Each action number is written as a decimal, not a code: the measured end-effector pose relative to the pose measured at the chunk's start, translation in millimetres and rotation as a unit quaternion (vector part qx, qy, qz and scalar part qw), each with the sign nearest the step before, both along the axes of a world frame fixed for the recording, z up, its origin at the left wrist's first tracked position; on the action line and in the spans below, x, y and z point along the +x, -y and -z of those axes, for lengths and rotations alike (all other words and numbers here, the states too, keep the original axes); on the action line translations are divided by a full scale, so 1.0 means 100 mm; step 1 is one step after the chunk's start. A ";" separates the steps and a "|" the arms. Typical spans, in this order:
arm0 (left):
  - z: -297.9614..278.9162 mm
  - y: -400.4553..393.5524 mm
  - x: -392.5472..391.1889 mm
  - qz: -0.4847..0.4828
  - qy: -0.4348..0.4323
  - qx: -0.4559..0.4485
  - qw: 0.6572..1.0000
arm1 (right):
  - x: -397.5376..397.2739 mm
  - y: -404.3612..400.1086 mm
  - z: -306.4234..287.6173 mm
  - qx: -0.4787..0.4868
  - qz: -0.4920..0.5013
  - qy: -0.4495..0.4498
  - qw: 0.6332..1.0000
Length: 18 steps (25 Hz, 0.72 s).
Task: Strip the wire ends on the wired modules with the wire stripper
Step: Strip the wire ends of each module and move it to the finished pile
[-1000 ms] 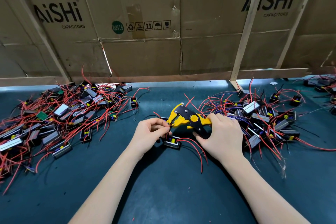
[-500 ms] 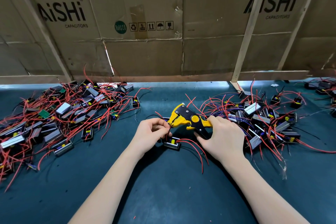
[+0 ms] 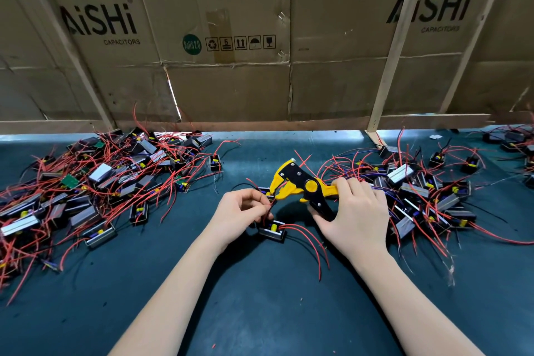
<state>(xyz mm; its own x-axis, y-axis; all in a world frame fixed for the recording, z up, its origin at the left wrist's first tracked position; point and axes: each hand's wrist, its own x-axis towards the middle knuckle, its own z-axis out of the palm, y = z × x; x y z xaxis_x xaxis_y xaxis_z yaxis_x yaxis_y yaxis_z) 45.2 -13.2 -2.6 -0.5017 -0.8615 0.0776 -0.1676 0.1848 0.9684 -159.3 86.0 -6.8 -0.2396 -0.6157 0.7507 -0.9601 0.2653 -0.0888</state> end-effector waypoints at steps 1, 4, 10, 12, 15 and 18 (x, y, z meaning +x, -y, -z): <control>0.00 0.01 0.01 0.013 0.001 -0.002 1.000 | -0.01 0.00 0.01 0.004 0.005 0.001 1.000; -0.04 0.01 0.07 0.066 0.021 -0.020 0.997 | -0.03 -0.01 0.03 0.038 0.011 0.026 0.999; -0.60 -0.22 -0.03 0.141 0.068 -0.152 0.976 | -0.03 0.00 0.01 0.077 0.021 0.049 0.996; -0.93 -0.32 -0.31 0.157 0.005 -0.190 0.969 | -0.02 0.02 0.00 0.095 0.026 0.063 0.993; -1.21 -0.51 -0.98 0.160 -0.089 -0.185 0.966 | 0.00 0.03 0.01 0.127 0.031 0.069 0.989; -1.18 -0.65 -1.40 0.225 -0.039 -0.136 0.964 | 0.01 -0.01 0.03 0.103 0.021 0.090 0.990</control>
<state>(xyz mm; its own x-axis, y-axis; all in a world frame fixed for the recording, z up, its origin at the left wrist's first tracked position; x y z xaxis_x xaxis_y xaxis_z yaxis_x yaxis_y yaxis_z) -94.3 51.9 115.5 -0.8034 -0.5002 0.3229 0.0605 0.4710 0.8801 -158.8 87.4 -9.9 -0.3870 -0.7377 0.5532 -0.9212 0.3356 -0.1968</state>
